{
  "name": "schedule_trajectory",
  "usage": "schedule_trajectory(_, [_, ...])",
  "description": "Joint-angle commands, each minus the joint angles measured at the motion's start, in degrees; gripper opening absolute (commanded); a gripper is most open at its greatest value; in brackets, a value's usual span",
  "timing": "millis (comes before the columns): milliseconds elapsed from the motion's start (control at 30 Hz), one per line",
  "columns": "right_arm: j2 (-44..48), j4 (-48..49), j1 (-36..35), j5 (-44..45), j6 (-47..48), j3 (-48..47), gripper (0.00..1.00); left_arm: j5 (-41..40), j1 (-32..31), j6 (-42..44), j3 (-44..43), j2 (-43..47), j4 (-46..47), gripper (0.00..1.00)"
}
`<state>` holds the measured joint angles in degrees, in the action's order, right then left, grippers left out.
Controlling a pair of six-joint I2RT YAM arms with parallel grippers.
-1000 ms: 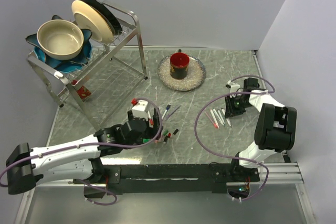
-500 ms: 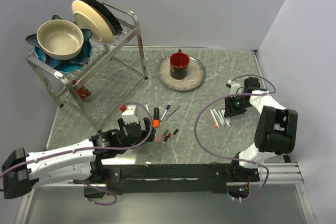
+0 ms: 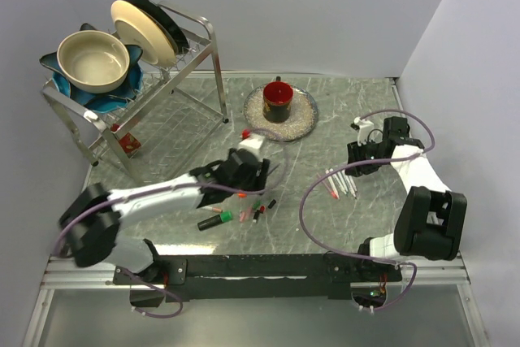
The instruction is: Open the pen caps
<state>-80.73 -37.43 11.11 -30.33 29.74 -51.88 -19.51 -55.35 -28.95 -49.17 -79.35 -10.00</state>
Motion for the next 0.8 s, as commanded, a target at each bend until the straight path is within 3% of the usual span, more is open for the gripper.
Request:
schedule_trajectory(0, [2.94,-0.89,-0.3,-2.81,1.64,-1.21,0.45,4.3,0.16,11.71,-8.83,-9.91,-0.19,0.67])
schedule_trajectory(100, [3.47,-1.15,-0.3,-3.33,2.08,-1.21,0.45,5.09,0.16,13.65,-13.22,-15.45,-0.9,0.54])
schedule_trajectory(200, [3.56,-1.68,-0.22,-3.95,2.43,-1.38,0.46,4.74,0.24,15.67,-17.97,-20.74,-2.56,0.5])
schedule_trajectory(467, [3.56,-2.82,0.49,-5.36,3.57,-1.47,0.46,4.39,1.39,18.75,-30.54,-34.27,-8.36,0.44])
schedule_trajectory(767, [3.12,-3.79,1.1,-6.76,4.63,-1.74,0.46,3.95,2.53,19.81,-34.68,-37.1,-10.57,0.42])
